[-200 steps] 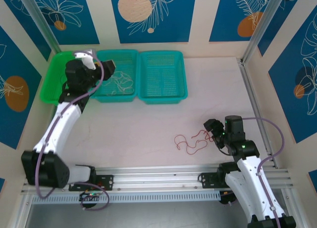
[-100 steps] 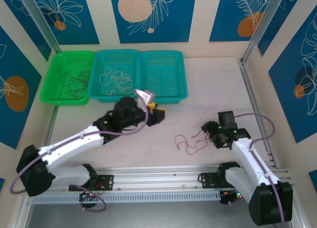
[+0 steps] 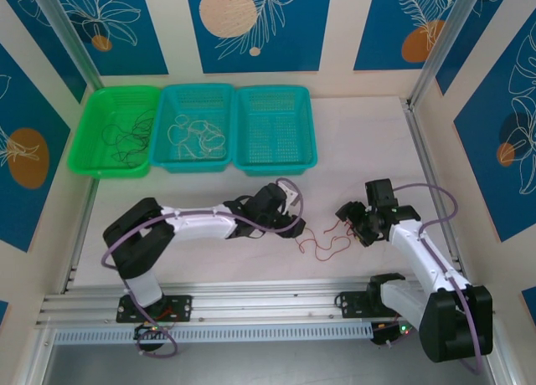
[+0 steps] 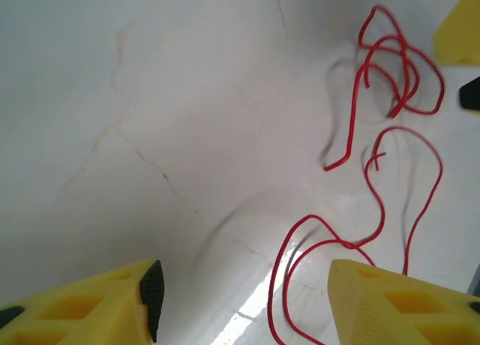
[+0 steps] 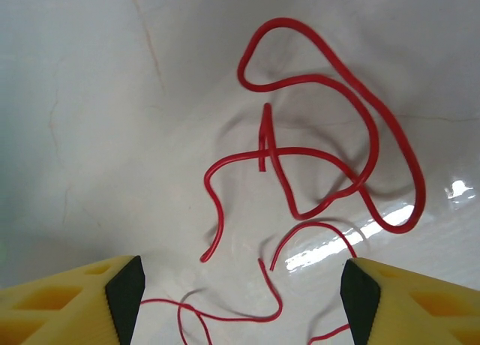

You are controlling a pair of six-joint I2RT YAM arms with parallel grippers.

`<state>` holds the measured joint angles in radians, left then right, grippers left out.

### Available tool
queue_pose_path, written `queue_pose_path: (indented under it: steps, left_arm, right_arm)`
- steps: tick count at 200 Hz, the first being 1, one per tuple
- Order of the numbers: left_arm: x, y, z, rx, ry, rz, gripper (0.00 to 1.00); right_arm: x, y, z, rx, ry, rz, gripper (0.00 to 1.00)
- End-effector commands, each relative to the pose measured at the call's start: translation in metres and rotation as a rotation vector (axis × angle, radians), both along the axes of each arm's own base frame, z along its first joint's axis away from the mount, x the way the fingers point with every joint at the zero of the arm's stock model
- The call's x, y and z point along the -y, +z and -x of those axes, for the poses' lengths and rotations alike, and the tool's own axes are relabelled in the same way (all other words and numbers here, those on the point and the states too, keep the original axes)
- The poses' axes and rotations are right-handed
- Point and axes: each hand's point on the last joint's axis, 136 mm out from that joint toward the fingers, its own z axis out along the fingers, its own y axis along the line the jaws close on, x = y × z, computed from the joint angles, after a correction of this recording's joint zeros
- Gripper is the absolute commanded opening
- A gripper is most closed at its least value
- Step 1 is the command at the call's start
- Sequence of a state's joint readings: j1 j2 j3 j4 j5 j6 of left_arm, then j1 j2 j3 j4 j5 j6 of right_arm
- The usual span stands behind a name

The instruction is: Untangle the cables

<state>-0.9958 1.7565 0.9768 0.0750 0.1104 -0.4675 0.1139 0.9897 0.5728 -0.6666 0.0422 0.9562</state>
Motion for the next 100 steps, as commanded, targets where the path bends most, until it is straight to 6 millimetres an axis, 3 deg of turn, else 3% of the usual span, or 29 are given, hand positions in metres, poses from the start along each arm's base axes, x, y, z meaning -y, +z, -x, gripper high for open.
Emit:
queue_pose_path:
  steps: [1, 41, 60, 83, 100]
  left_arm:
    - [0.019, -0.003, 0.011, -0.066, -0.040, 0.049, 0.56]
    - [0.026, -0.022, 0.026, -0.142, -0.119, 0.031, 0.44]
    - [0.025, -0.027, 0.031, -0.166, -0.131, 0.035, 0.29]
    - [0.026, -0.012, 0.030, -0.140, -0.122, 0.081, 0.04]
    - [0.026, 0.010, 0.026, -0.090, -0.122, 0.108, 0.00]
  right_arm:
    - [-0.009, 0.015, 0.002, 0.025, 0.057, -0.027, 0.72]
    - [-0.010, 0.027, 0.001, 0.063, 0.058, -0.030, 0.71]
    - [-0.011, 0.032, 0.000, 0.073, 0.062, -0.034, 0.71]
    - [-0.017, 0.039, -0.002, 0.093, 0.092, -0.033, 0.71]
    - [-0.026, 0.043, -0.003, 0.114, 0.140, -0.034, 0.70]
